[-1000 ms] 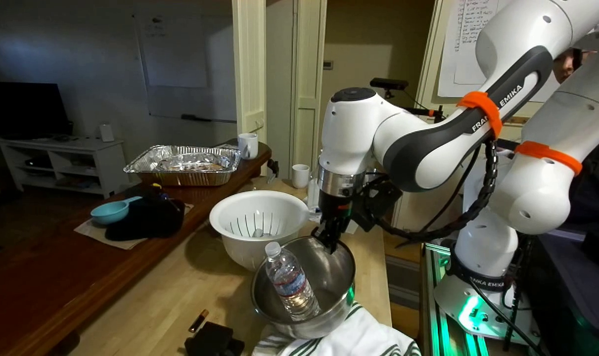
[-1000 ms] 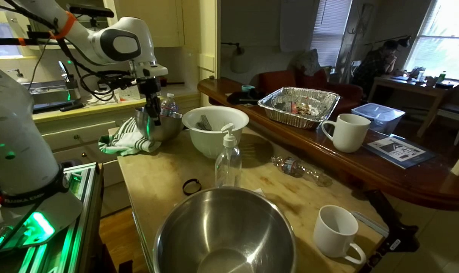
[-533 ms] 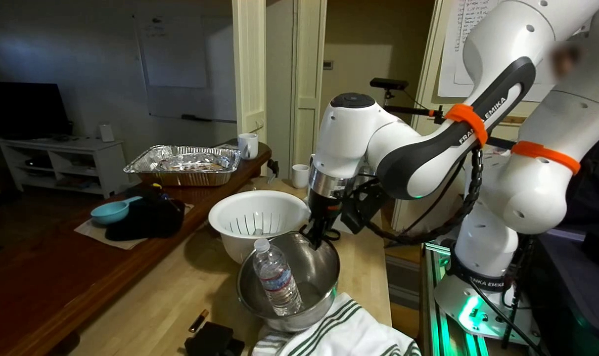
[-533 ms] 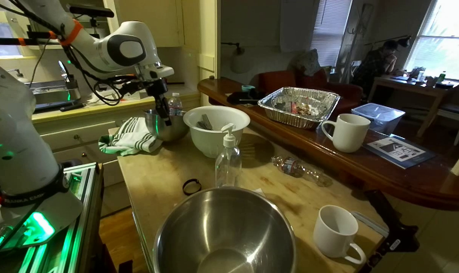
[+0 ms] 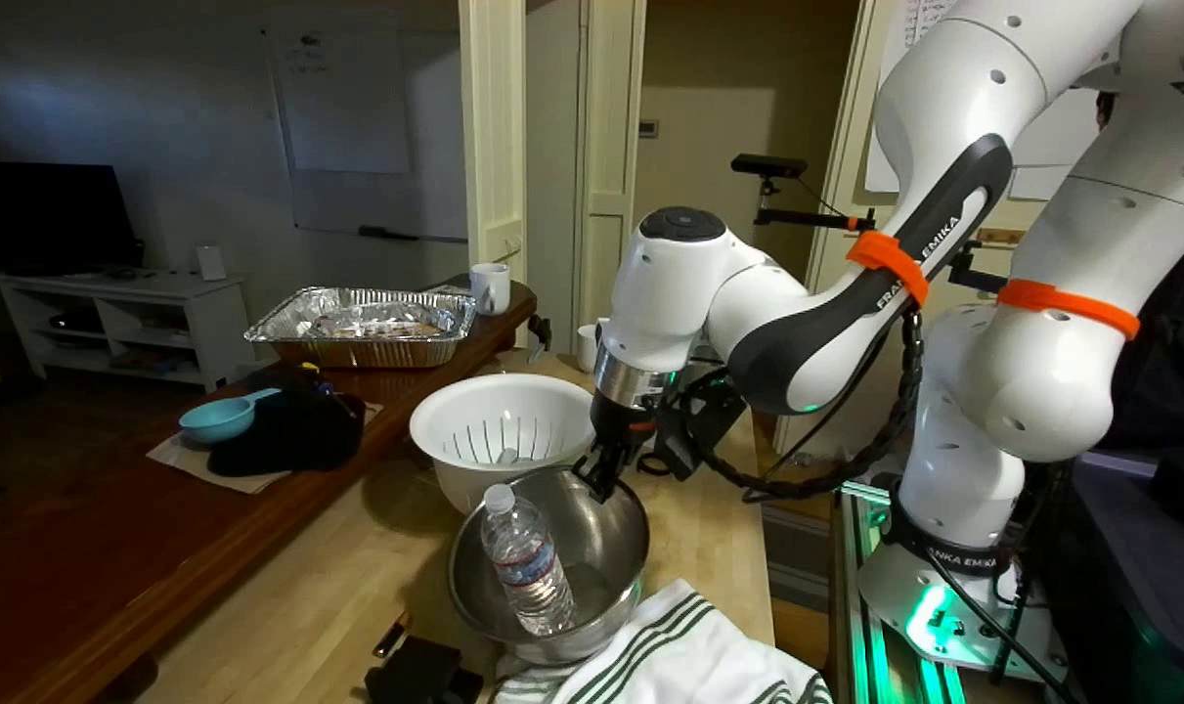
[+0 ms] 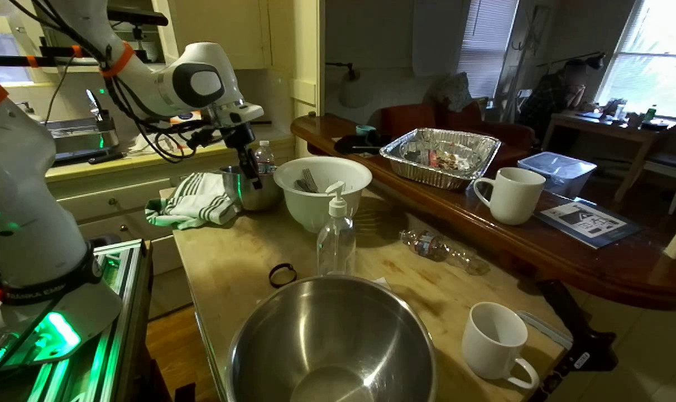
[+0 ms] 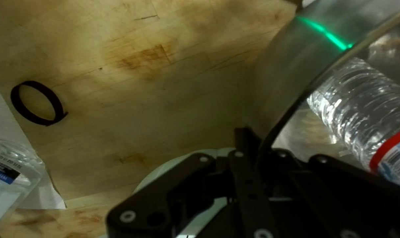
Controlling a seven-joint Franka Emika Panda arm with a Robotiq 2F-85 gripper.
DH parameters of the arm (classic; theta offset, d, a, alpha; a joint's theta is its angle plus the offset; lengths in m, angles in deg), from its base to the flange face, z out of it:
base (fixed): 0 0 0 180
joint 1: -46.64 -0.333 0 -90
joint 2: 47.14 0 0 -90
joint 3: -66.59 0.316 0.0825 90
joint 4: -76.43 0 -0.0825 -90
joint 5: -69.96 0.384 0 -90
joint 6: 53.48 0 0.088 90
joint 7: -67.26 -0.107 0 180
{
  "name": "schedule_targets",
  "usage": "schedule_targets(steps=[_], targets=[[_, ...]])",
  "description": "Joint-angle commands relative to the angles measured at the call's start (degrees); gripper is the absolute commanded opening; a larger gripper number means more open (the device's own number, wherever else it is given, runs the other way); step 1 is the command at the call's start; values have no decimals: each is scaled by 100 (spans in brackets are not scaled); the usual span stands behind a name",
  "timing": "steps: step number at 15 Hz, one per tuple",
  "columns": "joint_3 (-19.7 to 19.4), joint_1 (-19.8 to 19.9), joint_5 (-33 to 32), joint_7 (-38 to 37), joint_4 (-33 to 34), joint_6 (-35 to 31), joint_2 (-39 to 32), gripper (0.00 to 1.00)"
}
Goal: Put the silver bowl on the tabletop.
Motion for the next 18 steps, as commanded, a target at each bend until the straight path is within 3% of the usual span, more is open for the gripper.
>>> schedule_targets(steps=[1, 11, 18], targets=[[133, 201, -472, -480, 201, -345, -158, 2], [-46, 569, -468, -936, -226, -1101, 70, 2], [-263, 949, -520, -1587, -105, -1440, -54, 2]])
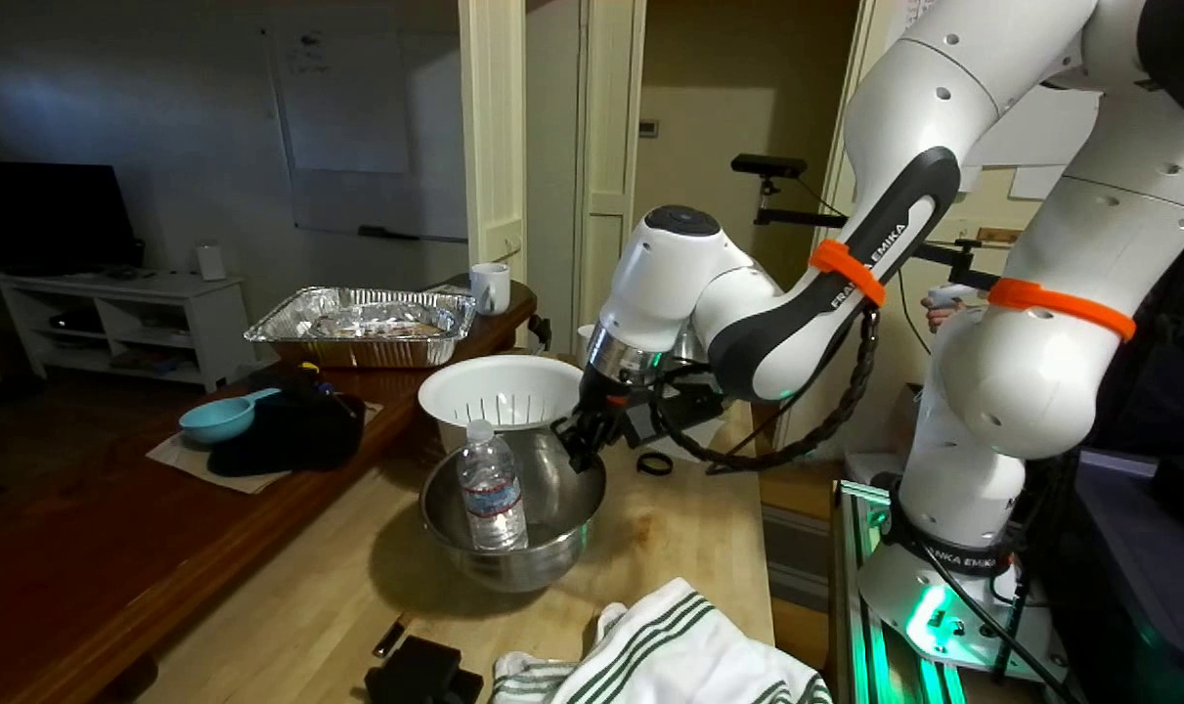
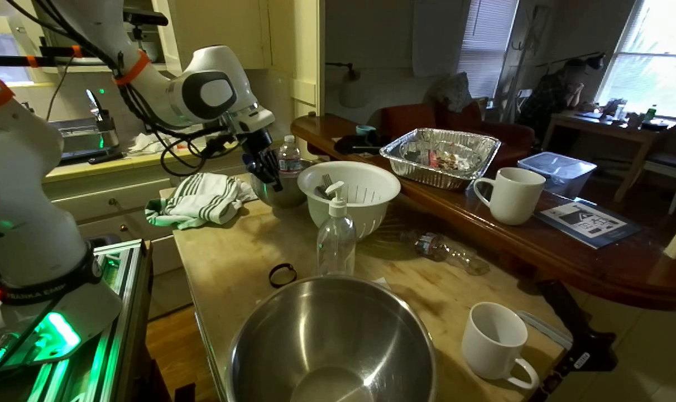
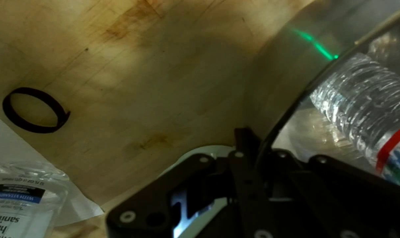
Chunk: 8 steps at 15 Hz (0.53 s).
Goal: Put the silver bowl on the tabletop.
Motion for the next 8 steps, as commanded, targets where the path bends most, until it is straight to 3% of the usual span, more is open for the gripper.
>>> schedule_targets(steps=[1, 8], targets=[[-112, 165, -113, -481, 1, -366, 147, 2], [479, 232, -831, -621, -5, -232, 46, 2]])
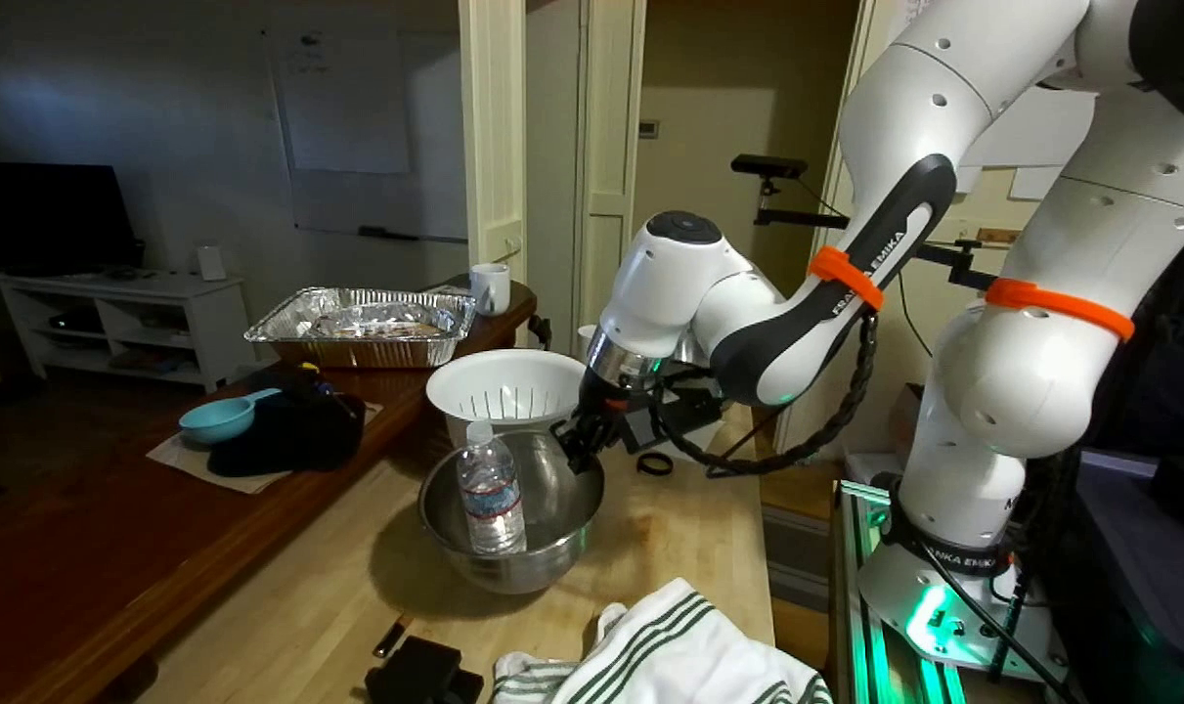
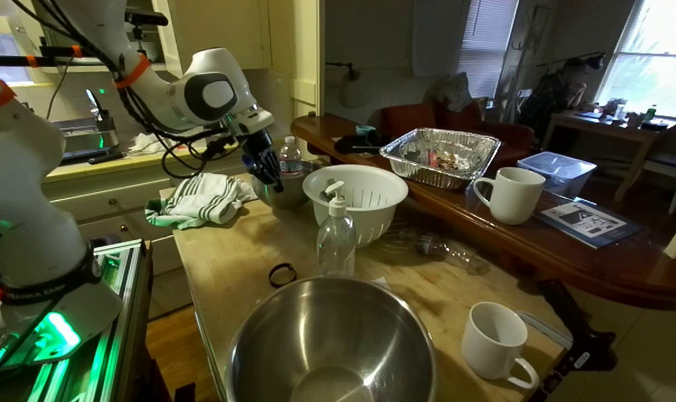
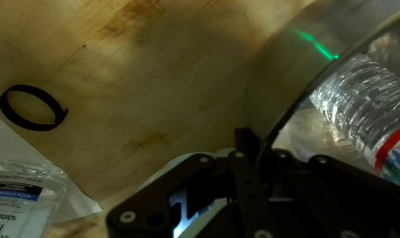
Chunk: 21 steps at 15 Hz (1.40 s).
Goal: Put the silver bowl on the tabletop.
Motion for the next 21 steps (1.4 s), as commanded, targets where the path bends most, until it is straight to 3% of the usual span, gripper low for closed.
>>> schedule_targets(steps=[1, 6, 21], targets=[[409, 72, -556, -350, 0, -151, 116, 2], [616, 198, -949, -684, 9, -251, 116, 2], [545, 540, -1326, -850, 432, -422, -552, 2]])
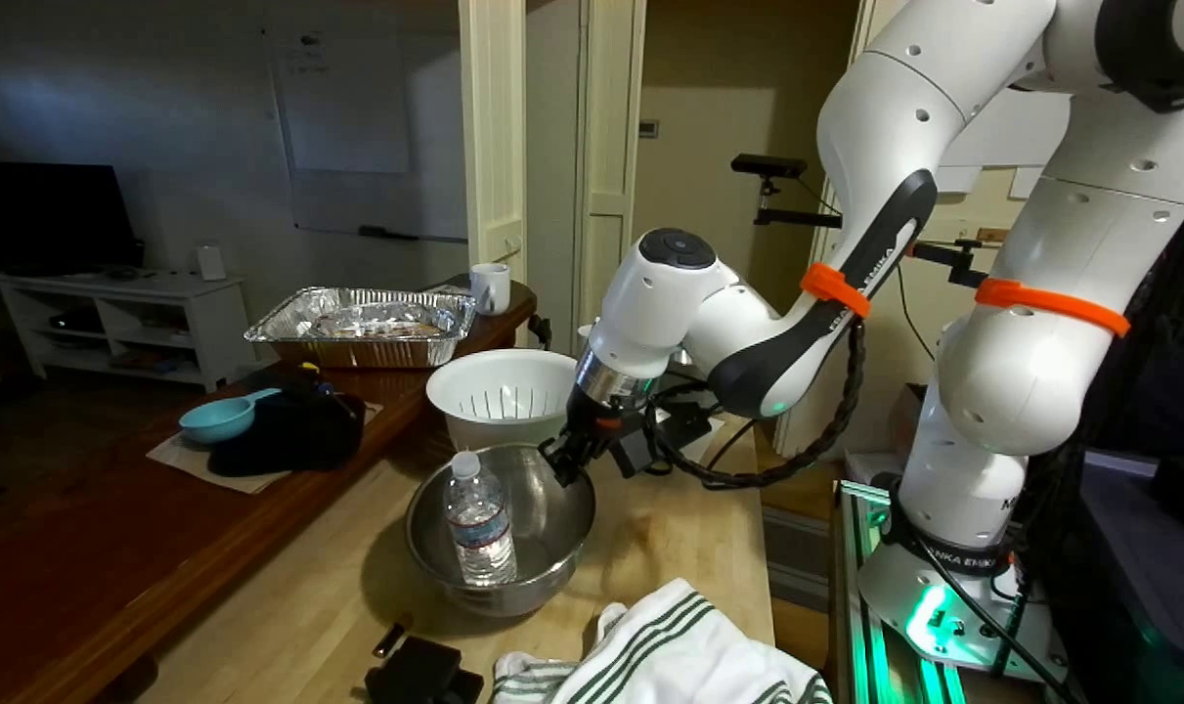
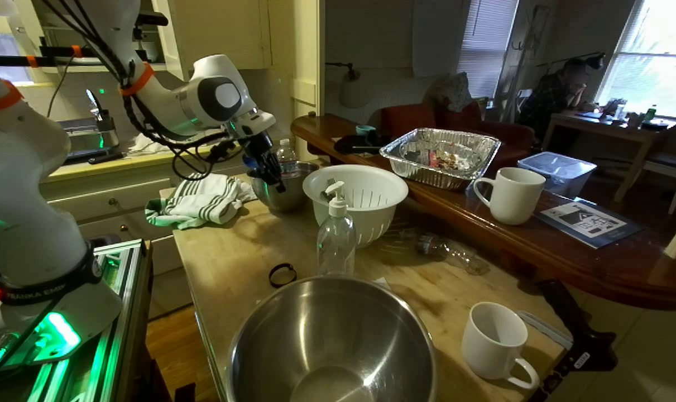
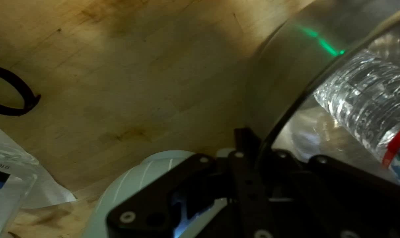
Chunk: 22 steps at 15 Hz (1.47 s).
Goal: Put the silver bowl on the tabletop.
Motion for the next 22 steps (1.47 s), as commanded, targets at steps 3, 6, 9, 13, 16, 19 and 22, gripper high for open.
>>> schedule_targets(steps=[3, 6, 9, 13, 16, 19, 22], targets=[[9, 76, -119, -142, 234, -303, -293, 2], [1, 61, -102, -138, 278, -335, -387, 5], [-14, 43, -57, -104, 307, -428, -417, 40], [-11, -83, 273, 52, 366, -239, -416, 71], [-12, -358, 968, 431, 327, 48, -352, 93], [25, -640, 1571, 738, 255, 352, -65, 100], [68, -1003, 2081, 867, 148, 1361, 577, 100]])
